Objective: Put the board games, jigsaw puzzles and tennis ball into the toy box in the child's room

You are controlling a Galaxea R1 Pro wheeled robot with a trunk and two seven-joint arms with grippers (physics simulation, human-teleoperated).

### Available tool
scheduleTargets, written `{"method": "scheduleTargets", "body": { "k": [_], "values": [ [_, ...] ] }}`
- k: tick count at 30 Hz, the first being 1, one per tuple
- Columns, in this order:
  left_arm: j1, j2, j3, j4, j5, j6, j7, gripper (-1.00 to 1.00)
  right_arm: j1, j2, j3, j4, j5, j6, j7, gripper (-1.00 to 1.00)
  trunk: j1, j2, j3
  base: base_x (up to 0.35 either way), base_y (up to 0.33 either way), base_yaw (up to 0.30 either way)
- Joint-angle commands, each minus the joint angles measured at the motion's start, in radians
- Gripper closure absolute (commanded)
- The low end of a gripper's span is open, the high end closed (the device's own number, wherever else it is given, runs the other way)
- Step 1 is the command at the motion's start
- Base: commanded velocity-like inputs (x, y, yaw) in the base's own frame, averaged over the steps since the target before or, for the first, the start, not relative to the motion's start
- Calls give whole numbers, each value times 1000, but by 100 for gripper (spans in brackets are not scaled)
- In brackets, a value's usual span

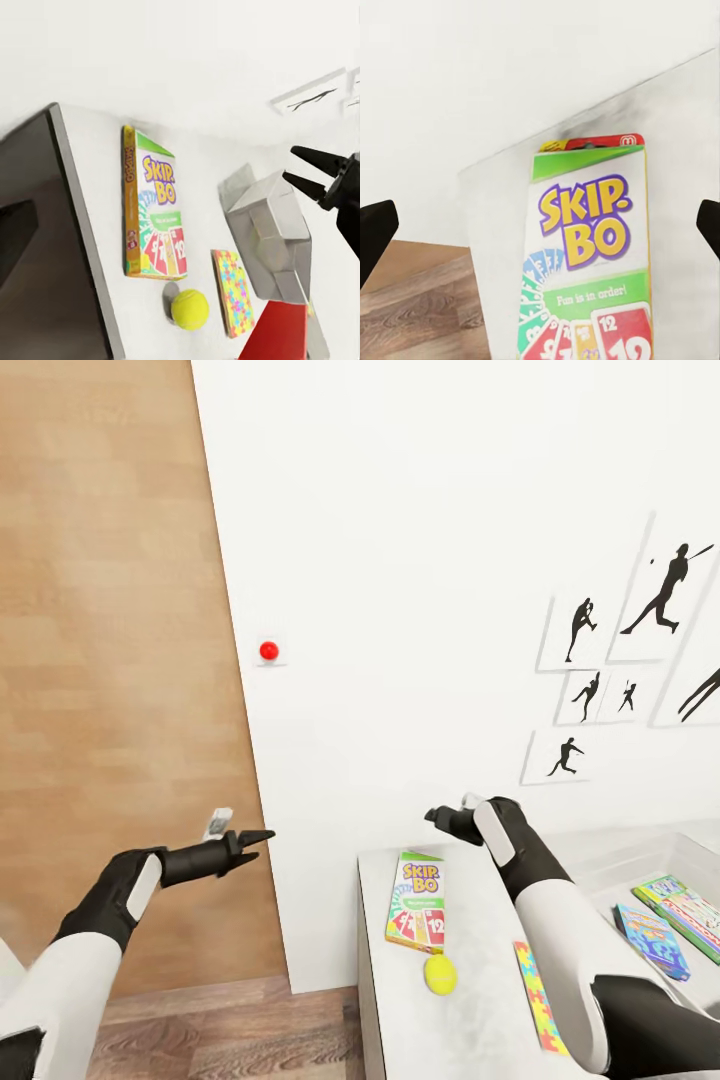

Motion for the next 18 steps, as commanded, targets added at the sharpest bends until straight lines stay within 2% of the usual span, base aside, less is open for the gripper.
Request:
{"method": "scheduleTargets", "body": {
  "k": [1,6,18],
  "values": [
    [-10,-3,-10,14,-2,-10,15,-100,0,2,-2,-1,-11,3,-8,-100,1,-2,-2,0,0,0],
    [-24,-7,-30,35,-4,-32,56,-100,1,3,-1,-1,-11,2,-8,-100,1,-2,-2,0,0,0],
    [-27,-6,-35,39,-1,-36,51,-100,3,-8,-1,2,-9,0,-8,-100,1,-2,-18,0,0,0]
  ]
}}
